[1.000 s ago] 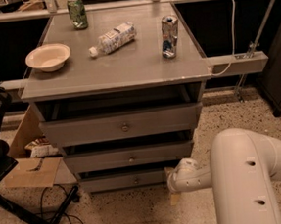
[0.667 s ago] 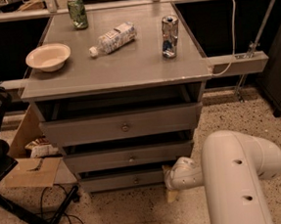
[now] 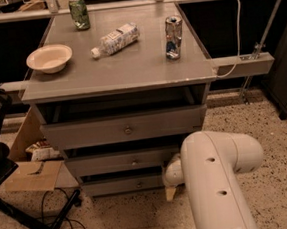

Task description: Open bottom drawer

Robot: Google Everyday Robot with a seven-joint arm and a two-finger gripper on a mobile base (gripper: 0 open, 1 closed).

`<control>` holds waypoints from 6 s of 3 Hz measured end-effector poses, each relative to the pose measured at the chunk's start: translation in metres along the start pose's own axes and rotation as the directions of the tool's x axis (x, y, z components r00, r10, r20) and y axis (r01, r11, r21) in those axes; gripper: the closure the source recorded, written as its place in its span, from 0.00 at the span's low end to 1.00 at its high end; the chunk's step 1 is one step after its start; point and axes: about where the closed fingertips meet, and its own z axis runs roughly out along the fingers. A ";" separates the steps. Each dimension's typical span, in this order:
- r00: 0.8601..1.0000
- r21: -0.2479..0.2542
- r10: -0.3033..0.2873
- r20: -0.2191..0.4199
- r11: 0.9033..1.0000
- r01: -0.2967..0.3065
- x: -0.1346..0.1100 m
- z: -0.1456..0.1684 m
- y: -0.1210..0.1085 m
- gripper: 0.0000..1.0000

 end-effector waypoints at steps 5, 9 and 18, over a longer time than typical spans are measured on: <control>0.978 -0.111 0.113 -0.173 0.985 -0.133 0.066 -0.007 0.021 1.00; 0.972 -0.127 0.136 -0.191 0.979 -0.162 0.063 -0.012 0.035 1.00; 0.966 -0.167 0.157 -0.203 0.967 -0.192 0.056 -0.014 0.070 0.00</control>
Offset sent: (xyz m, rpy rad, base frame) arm -0.0173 -0.0556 -0.0296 -0.1175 0.1855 -0.1622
